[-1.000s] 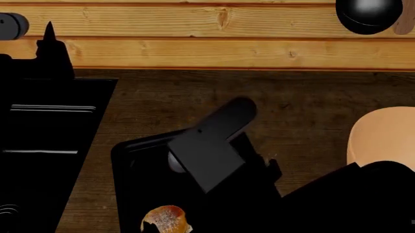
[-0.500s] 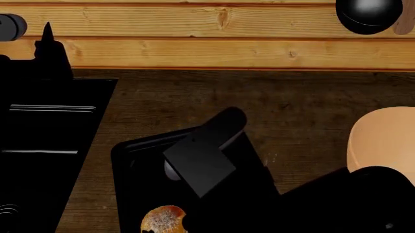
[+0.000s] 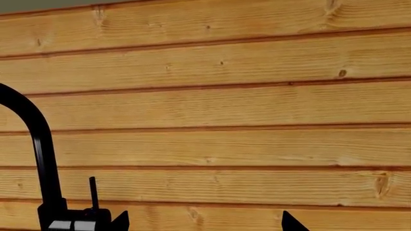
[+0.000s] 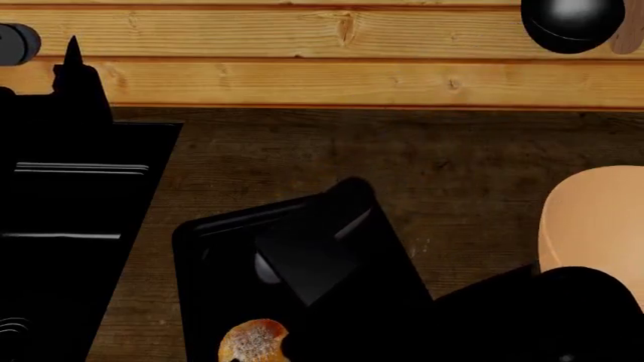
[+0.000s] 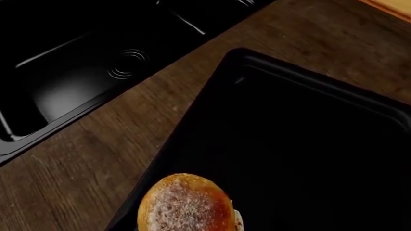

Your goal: Move the fresh-baked cupcake off the tray onto the counter, and place the bowl used for mixing into the sink.

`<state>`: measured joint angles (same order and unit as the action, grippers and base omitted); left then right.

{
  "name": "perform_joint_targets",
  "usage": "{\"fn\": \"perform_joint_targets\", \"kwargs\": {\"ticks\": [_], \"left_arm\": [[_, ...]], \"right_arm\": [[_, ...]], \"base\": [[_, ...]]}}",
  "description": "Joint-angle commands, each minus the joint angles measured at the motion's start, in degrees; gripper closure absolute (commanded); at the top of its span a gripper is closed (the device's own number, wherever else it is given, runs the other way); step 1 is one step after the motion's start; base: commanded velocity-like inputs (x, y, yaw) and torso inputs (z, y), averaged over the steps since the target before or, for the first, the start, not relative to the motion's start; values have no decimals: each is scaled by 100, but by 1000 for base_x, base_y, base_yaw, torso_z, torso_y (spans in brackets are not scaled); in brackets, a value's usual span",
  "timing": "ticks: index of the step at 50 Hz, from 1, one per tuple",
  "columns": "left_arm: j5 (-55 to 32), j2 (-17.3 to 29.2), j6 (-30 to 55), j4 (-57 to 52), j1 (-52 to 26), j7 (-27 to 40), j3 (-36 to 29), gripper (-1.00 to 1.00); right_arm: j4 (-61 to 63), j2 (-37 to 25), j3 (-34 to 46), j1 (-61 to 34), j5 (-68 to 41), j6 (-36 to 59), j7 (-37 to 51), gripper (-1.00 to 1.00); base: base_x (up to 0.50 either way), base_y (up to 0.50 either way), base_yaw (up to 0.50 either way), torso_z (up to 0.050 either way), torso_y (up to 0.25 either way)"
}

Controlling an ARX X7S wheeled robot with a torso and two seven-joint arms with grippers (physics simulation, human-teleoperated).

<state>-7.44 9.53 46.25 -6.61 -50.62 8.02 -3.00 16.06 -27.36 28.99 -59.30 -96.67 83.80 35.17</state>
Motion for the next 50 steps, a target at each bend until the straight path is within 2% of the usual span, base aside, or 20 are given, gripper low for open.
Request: {"fn": "perform_joint_targets", "kwargs": {"ticks": [1,49,50], "left_arm": [[-68,-14,-53,49,-6,-14,51,-100],[-217,84,-132,96,47,103,-19,-100],[-221,87,-123,86,44,107,-18,-100]], "right_arm": [[-222,25,189,-6,448,-228,-380,-100],[-336,-46,634,474,1213,-902,-1248,-100],[-286,-57,616,493,1246,-959,-1289,100]], "base": [[0,0,0,0,0],[0,0,0,0,0],[0,0,0,0,0]]}}
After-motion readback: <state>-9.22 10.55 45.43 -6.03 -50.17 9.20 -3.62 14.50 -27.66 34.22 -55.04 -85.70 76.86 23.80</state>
